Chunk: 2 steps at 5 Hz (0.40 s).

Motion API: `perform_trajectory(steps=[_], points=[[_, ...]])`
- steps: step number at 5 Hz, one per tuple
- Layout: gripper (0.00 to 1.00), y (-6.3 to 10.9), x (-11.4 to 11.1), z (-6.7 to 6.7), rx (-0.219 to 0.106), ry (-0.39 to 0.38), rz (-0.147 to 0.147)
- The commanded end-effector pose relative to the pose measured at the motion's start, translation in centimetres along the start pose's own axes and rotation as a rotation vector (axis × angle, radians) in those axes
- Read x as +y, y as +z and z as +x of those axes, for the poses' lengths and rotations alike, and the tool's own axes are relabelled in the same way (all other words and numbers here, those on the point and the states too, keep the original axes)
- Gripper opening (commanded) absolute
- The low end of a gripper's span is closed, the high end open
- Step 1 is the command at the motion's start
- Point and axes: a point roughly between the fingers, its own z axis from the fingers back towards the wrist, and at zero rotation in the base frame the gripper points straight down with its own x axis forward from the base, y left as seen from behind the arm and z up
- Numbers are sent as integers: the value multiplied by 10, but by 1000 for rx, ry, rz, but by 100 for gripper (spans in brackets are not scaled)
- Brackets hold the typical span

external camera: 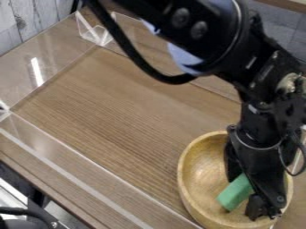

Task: Put green object into wooden bowl

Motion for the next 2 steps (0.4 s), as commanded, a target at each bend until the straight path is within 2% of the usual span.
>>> perform_trajectory(steps=[1, 2], points=[[100, 2, 2, 9, -30, 24, 5], [100, -4, 7, 13, -27, 69, 12]])
